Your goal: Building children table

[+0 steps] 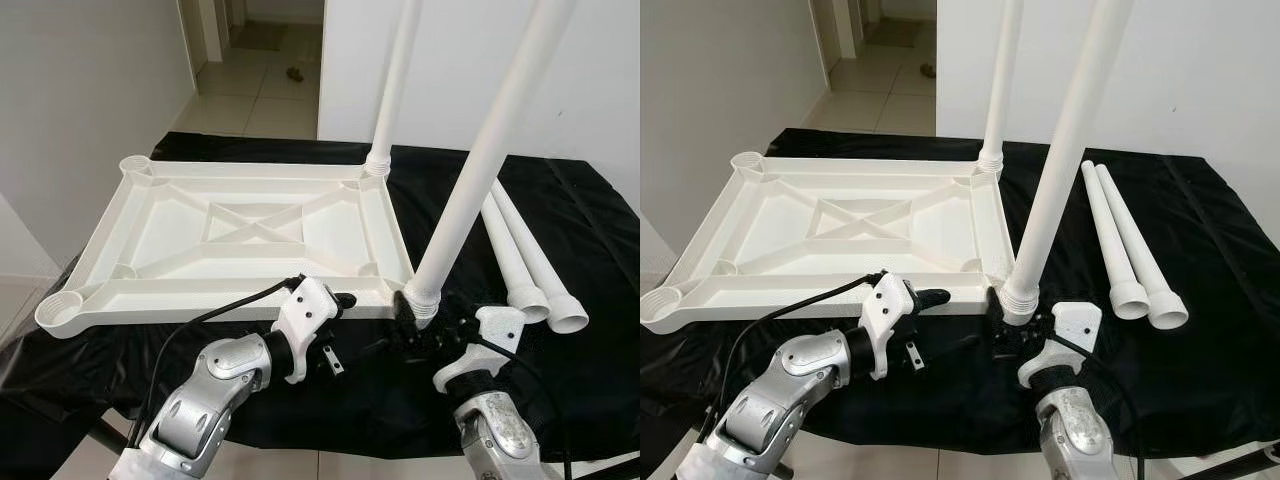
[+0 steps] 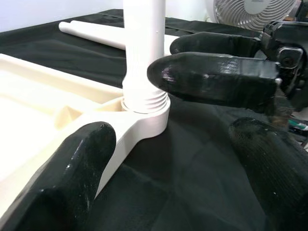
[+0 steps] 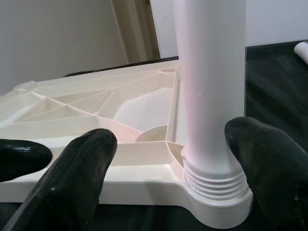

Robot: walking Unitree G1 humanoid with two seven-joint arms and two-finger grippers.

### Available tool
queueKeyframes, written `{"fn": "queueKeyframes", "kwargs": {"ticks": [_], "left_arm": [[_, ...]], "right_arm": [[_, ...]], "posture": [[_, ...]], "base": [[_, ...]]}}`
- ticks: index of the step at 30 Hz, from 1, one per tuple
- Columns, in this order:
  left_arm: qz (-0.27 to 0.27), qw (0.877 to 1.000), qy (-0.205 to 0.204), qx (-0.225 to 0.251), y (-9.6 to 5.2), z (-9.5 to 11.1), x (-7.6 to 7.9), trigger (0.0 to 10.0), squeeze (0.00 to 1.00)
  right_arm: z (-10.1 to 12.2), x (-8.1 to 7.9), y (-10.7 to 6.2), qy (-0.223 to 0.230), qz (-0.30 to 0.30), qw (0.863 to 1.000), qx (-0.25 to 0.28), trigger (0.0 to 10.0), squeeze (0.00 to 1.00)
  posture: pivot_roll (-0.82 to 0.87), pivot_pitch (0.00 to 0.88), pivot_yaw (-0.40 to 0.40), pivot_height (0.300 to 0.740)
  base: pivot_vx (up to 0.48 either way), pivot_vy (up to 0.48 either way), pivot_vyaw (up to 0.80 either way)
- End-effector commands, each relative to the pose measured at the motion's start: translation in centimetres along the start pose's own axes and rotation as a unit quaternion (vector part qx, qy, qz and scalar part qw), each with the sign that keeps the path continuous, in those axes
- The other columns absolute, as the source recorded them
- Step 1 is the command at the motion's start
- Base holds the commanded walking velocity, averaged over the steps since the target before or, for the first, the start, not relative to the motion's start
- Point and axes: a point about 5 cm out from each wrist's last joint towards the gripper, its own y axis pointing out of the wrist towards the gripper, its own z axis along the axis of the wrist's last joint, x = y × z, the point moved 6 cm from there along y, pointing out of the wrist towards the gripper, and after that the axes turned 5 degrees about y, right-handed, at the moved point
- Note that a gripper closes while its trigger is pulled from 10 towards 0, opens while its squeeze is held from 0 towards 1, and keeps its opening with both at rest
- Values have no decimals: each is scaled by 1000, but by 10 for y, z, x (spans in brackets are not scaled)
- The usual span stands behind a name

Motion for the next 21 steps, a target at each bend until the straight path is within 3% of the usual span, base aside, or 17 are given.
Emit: {"fn": "queueKeyframes", "kwargs": {"ticks": [1,8,21], "left_arm": [[-3,1000,0,-1,-1,1,1,10000,0],[-1,1000,-2,1,0,2,2,10000,0],[-2,1000,-7,6,3,4,4,10000,0]], "right_arm": [[-4,-5,2,24,38,999,-23,10000,0],[0,-15,9,32,148,987,-52,10000,0],[-1,5,20,16,194,977,-84,10000,0]], "posture": [[2,50,-7,740],[-6,54,-14,740],[-8,58,-19,740]], "base": [[0,0,0],[0,0,0],[0,0,0]]}}
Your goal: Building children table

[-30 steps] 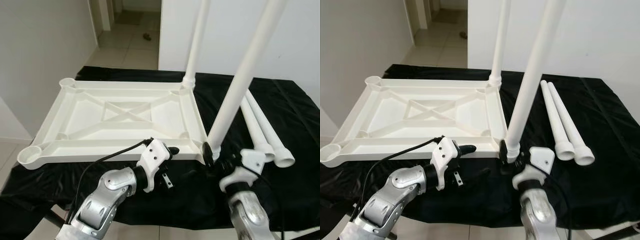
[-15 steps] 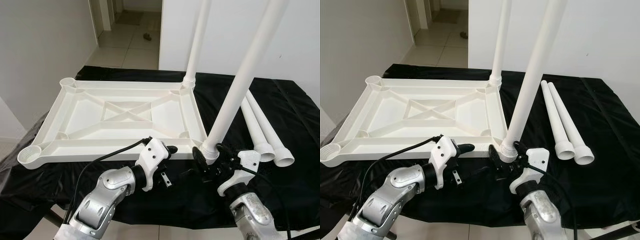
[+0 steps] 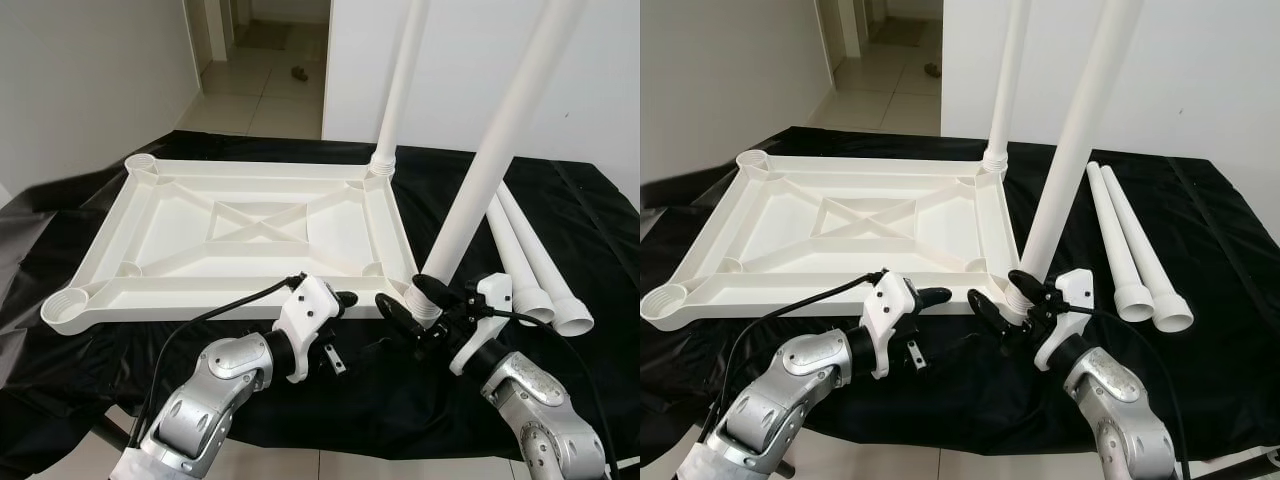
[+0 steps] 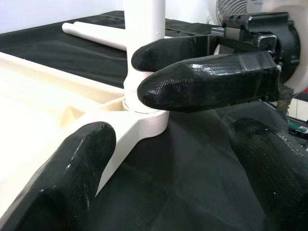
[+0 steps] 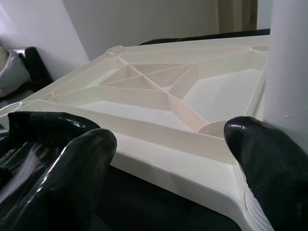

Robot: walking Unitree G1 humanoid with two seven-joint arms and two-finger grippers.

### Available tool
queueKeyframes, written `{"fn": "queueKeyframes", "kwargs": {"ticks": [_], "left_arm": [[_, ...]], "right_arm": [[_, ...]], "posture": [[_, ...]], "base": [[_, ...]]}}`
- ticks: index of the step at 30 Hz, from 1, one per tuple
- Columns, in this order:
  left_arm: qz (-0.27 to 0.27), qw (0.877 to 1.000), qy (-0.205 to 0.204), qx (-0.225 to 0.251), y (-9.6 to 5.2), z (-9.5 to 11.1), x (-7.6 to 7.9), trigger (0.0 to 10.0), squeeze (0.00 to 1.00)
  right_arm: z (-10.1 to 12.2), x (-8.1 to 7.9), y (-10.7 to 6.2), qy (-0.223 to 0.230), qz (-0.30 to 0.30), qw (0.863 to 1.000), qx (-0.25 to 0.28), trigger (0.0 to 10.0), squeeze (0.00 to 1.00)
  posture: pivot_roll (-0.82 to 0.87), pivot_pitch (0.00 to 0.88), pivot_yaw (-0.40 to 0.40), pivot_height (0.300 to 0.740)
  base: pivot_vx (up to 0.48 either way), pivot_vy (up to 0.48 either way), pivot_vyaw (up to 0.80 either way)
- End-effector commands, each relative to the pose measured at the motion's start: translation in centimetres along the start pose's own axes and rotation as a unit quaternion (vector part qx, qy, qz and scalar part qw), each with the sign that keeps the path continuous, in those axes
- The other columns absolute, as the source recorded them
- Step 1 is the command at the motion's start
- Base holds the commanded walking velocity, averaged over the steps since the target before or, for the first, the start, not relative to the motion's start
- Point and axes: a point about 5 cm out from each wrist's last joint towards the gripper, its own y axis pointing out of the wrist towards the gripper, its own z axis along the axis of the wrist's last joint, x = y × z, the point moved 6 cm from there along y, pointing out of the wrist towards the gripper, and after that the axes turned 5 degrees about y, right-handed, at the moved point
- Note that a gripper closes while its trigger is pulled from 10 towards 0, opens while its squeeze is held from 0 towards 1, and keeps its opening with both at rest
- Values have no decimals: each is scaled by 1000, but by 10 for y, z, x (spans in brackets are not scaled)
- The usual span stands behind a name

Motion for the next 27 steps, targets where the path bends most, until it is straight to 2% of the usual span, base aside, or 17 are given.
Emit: {"fn": "queueKeyframes", "kwargs": {"ticks": [1,4,6,7,9,11,12,15,16,18,19,20,22,23,24,27], "left_arm": [[-1,1000,-4,2,1,2,2,10000,0],[-24,1000,-1,-15,-4,-2,10,10000,0],[-24,1000,-1,-15,-4,-2,10,10000,0],[-33,999,-1,-20,-5,-2,13,10000,0],[-33,999,1,-24,-6,-3,13,10000,0],[-33,999,1,-24,-6,-3,13,10000,0],[-25,999,4,-25,-5,-3,10,10000,0],[-15,1000,5,-26,-5,-4,6,10000,0],[7,999,12,-36,-3,-8,-3,10000,0],[7,999,12,-36,-3,-8,-3,10000,0],[28,999,14,-43,-1,-11,-11,10000,0],[28,999,14,-43,-1,-11,-11,10000,0],[72,995,22,-63,2,-18,-29,10000,0],[72,995,22,-63,2,-18,-29,10000,0],[99,992,24,-73,4,-21,-40,10000,0],[122,989,24,-80,7,-22,-49,10000,0]], "right_arm": [[0,5,-2,5,-6,1000,-2,10000,0],[2,21,0,8,41,998,-38,10000,0],[2,21,0,8,41,998,-38,10000,0],[2,27,0,4,53,997,-49,10000,0],[4,39,4,-7,49,997,-54,10000,0],[4,39,4,-7,49,997,-54,10000,0],[6,45,7,-17,43,998,-52,10000,0],[8,50,9,-22,38,998,-49,10000,0],[10,57,12,-33,21,998,-41,10000,0],[10,57,12,-33,21,998,-41,10000,0],[13,64,15,-43,1,999,-30,10000,0],[13,64,15,-43,1,999,-30,10000,0],[16,74,18,-58,-28,998,-14,10000,0],[16,74,18,-58,-28,998,-14,10000,0],[18,79,18,-58,-44,997,0,10000,0],[21,80,17,-56,-53,997,13,10000,0]], "posture": [[-8,58,-19,740],[-11,68,-16,740],[-11,68,-16,740],[-10,74,-15,740],[-8,78,-15,740],[-8,78,-15,740],[-8,78,-15,740],[-6,78,-14,740],[-6,77,-13,740],[-6,77,-13,740],[-5,75,-14,740],[-5,75,-14,740],[-6,70,-10,740],[-6,70,-10,740],[-8,67,-9,740],[-9,65,-9,740]], "base": [[0,0,0],[0,0,0],[0,0,0],[0,0,0],[0,0,0],[0,0,0],[0,0,0],[0,0,0],[0,0,0],[0,0,0],[0,0,0],[0,0,0],[0,0,0],[0,0,0],[0,0,0],[0,0,0]]}}
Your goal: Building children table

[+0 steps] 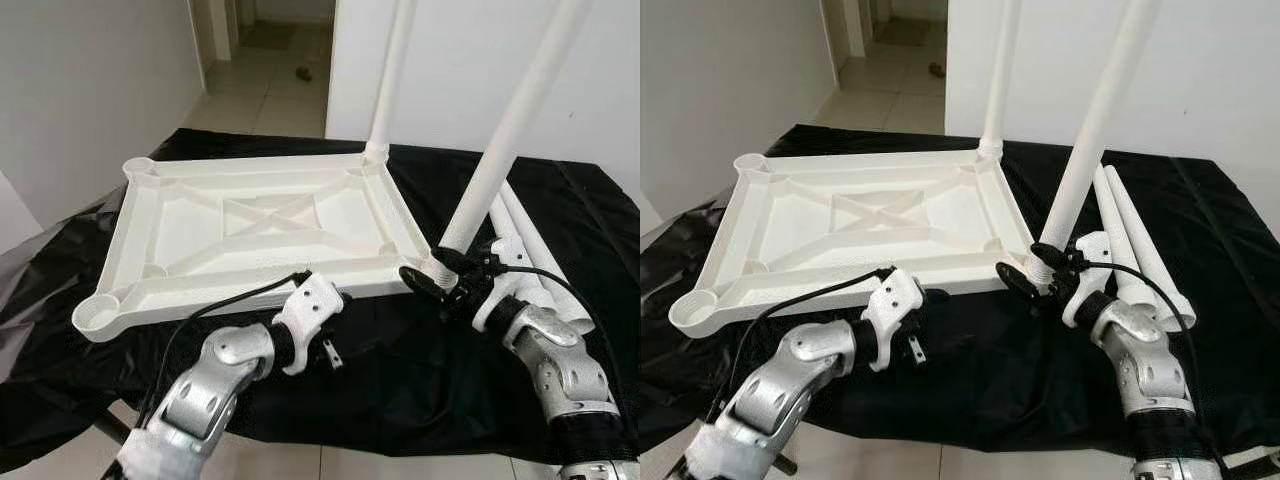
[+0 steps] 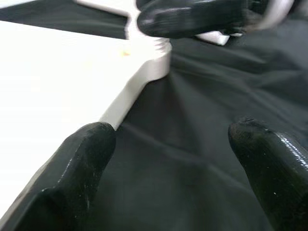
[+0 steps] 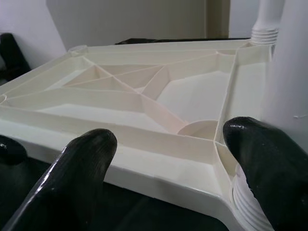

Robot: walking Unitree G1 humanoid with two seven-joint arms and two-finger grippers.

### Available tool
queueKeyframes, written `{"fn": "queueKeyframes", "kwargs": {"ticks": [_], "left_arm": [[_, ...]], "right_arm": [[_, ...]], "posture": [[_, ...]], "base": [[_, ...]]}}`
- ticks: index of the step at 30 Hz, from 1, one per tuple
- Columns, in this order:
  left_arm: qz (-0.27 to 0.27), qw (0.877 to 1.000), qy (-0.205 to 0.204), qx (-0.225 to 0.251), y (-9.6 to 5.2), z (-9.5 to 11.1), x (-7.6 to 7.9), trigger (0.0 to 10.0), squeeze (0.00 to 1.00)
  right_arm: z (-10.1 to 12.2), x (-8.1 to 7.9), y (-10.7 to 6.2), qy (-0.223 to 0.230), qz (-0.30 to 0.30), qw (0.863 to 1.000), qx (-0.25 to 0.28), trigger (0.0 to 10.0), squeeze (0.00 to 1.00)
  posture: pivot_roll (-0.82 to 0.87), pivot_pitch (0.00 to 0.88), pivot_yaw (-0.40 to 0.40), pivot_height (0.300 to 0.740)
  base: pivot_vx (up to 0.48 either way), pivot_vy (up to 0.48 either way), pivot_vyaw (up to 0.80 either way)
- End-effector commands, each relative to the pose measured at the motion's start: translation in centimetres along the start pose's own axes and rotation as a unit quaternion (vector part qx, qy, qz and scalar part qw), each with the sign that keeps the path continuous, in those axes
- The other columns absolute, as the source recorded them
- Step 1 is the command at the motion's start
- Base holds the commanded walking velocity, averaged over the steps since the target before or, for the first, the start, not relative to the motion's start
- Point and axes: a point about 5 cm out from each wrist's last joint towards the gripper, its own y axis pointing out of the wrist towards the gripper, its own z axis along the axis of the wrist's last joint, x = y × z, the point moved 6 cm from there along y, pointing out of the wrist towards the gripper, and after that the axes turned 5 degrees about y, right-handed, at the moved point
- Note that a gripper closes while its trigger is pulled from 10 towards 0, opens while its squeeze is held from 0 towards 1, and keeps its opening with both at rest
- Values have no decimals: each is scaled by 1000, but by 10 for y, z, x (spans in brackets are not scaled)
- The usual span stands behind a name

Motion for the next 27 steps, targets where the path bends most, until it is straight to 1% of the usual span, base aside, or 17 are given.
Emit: {"fn": "queueKeyframes", "kwargs": {"ticks": [1,2,3,4,5,6,8,10,11,12,14,17,19,22,24,27], "left_arm": [[77,997,-1,-18,0,-7,-19,10000,0],[86,996,-3,-20,1,-8,-23,10000,0],[107,994,-8,-26,3,-9,-31,10000,0],[107,994,-8,-26,3,-9,-31,10000,0],[126,991,-14,-32,5,-11,-39,10000,0],[140,989,-18,-36,5,-13,-45,10000,0],[160,986,-20,-46,7,-16,-56,10000,0],[160,986,-20,-46,7,-16,-56,10000,0],[166,985,-21,-50,7,-18,-59,10000,0],[166,985,-21,-50,7,-18,-59,10000,0],[167,984,-17,-57,10,-20,-64,10000,0],[167,984,-15,-59,11,-21,-66,10000,0],[161,985,-13,-63,13,-23,-67,10000,0],[158,985,-12,-67,13,-24,-69,10000,0],[155,985,-6,-74,14,-26,-70,10000,0],[155,985,-3,-77,15,-27,-70,10000,0]], "right_arm": [[9,8,-3,-9,-23,999,20,10000,0],[9,7,-3,-6,-23,999,26,10000,0],[9,-2,-5,-4,-18,999,33,10000,0],[9,-2,-5,-4,-18,999,33,10000,0],[9,-13,-7,1,-12,999,39,10000,0],[9,-20,-9,5,-8,999,44,10000,0],[7,-39,-13,8,-1,999,52,10000,0],[7,-39,-13,8,-1,999,52,10000,0],[6,-45,-14,8,1,999,54,10000,0],[6,-45,-14,8,1,999,54,10000,0],[6,-58,-20,26,-4,998,65,10000,0],[8,-62,-22,34,-7,997,70,10000,0],[10,-65,-28,34,-16,996,77,10000,0],[10,-65,-31,35,-22,996,79,10000,0],[7,-63,-39,33,-38,996,75,10000,0],[6,-63,-42,33,-45,996,73,10000,0]], "posture": [[-9,65,-9,740],[-11,64,-7,740],[-17,62,-5,740],[-17,62,-5,740],[-24,60,0,740],[-24,60,0,740],[-41,55,10,740],[-41,55,10,740],[-45,55,14,740],[-45,55,14,740],[-63,54,23,740],[-63,54,23,740],[-79,55,33,740],[-86,59,37,740],[-95,62,44,740],[-95,62,44,740]], "base": [[0,0,0],[0,0,0],[0,0,0],[0,0,0],[0,0,0],[0,0,0],[0,0,0],[0,0,0],[0,0,0],[0,0,0],[0,0,0],[0,0,0],[0,0,0],[0,0,0],[0,0,0],[0,0,0]]}}
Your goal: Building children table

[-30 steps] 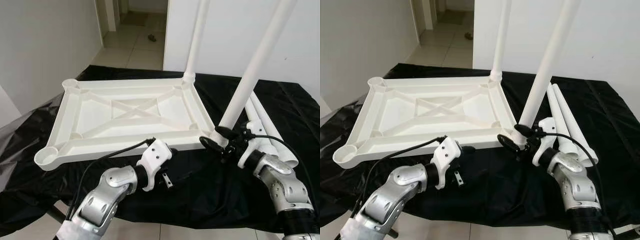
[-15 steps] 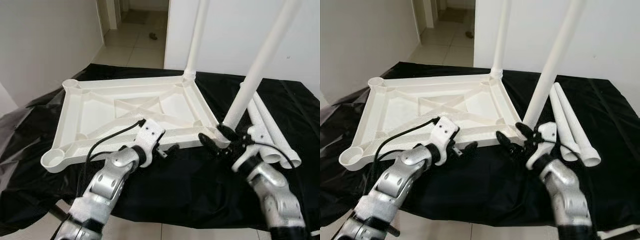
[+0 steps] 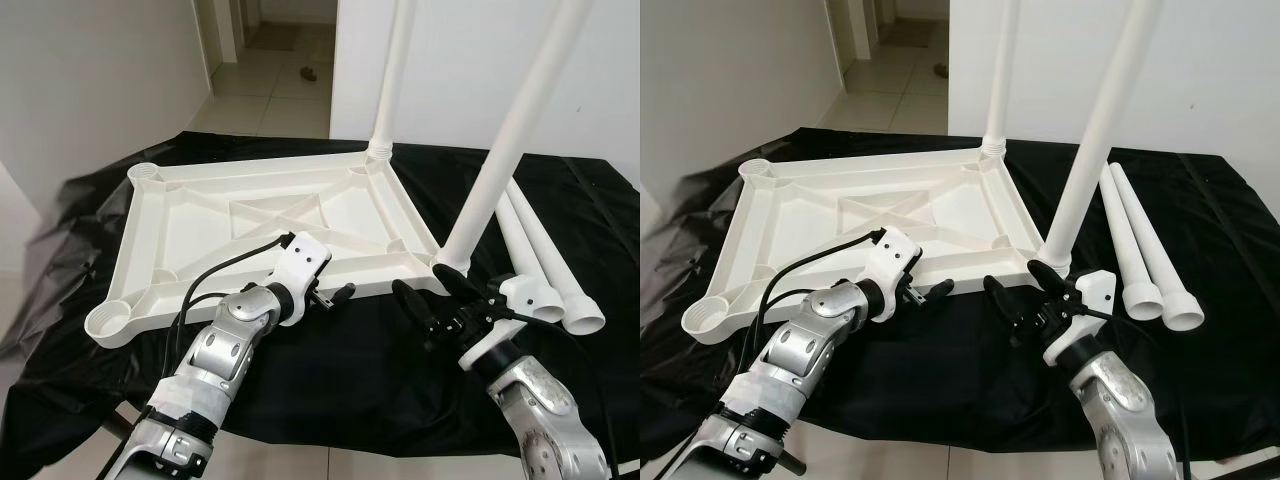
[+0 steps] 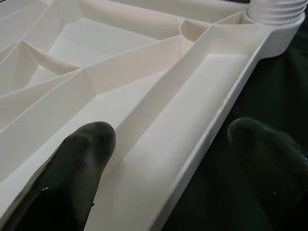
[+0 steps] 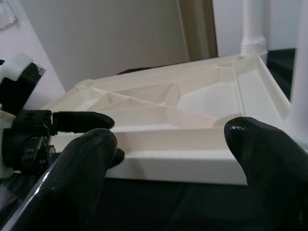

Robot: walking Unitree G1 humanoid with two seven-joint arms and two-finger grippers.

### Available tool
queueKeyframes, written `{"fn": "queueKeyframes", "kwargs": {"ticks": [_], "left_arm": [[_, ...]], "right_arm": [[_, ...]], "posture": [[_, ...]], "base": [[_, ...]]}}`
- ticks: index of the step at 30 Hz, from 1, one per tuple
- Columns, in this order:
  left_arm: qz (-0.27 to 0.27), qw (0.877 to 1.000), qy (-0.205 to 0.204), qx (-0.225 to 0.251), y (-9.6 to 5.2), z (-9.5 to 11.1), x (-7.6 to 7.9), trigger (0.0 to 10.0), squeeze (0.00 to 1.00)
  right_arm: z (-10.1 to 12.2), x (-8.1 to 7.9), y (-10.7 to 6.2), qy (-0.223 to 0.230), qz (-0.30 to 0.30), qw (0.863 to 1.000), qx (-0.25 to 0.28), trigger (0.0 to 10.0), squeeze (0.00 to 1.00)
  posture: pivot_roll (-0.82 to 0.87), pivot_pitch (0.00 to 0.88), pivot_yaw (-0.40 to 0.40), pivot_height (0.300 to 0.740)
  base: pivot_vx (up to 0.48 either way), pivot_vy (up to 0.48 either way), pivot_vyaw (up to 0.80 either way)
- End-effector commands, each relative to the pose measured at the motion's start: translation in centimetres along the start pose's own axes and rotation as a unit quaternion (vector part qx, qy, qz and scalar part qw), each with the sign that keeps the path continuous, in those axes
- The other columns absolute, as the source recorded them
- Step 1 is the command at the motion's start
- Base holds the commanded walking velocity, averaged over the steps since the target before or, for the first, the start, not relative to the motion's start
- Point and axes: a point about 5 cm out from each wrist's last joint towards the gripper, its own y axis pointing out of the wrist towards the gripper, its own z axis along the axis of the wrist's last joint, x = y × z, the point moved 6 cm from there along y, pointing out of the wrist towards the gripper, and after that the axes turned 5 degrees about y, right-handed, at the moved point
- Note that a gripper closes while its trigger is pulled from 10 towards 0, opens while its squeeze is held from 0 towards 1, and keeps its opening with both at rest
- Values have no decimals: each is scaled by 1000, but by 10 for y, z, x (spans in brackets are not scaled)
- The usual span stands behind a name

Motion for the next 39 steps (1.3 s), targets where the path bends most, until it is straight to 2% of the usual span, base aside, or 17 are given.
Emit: {"fn": "queueKeyframes", "kwargs": {"ticks": [1,7,10,14,16,19,21,23,24,26,28,29,39], "left_arm": [[24,1000,10,-17,3,-7,-4,10000,0],[8,998,24,-50,4,-21,-3,10000,0],[11,996,34,-76,5,-30,-8,10000,0],[12,996,37,-86,6,-33,-11,10000,0],[24,992,38,-116,8,-42,-19,10000,0],[24,992,38,-116,8,-42,-19,10000,0],[41,989,27,-143,8,-49,-29,10000,0],[48,987,23,-149,8,-51,-33,9765,0],[52,987,19,-151,8,-50,-36,2902,0],[52,987,19,-151,8,-50,-36,2902,0],[58,987,17,-150,9,-49,-40,549,0],[60,987,19,-146,9,-46,-41,0,0],[63,989,11,-131,10,-35,-42,0,0]], "right_arm": [[3,-1,-5,-2,-15,1000,5,10000,0],[4,-7,-10,2,-32,999,8,10000,0],[4,-10,-11,6,-39,999,8,10000,0],[5,-10,-11,7,-43,999,9,10000,0],[6,-11,-12,7,-50,999,10,10000,0],[6,-11,-12,7,-50,999,10,10000,0],[6,-13,-11,8,-54,998,12,10000,0],[5,-14,-10,9,-55,998,12,10000,0],[5,-16,-10,10,-56,998,12,10000,0],[5,-16,-10,10,-56,998,12,10000,0],[4,-17,-9,12,-58,998,11,10000,0],[4,-18,-8,12,-59,998,11,10000,0],[4,-20,-5,15,-59,998,12,10000,0]], "posture": [[-103,64,54,740],[-112,69,69,740],[-118,73,78,740],[-120,75,84,740],[-121,77,92,740],[-121,77,92,740],[-120,79,99,740],[-120,79,99,740],[-117,81,101,740],[-117,81,101,740],[-117,81,101,740],[-111,82,102,740],[-96,89,91,740]], "base": [[0,0,0],[0,0,0],[0,0,0],[0,0,0],[0,0,0],[0,0,0],[0,0,0],[0,0,0],[0,0,0],[0,0,0],[0,0,0],[0,0,0],[0,0,0]]}}
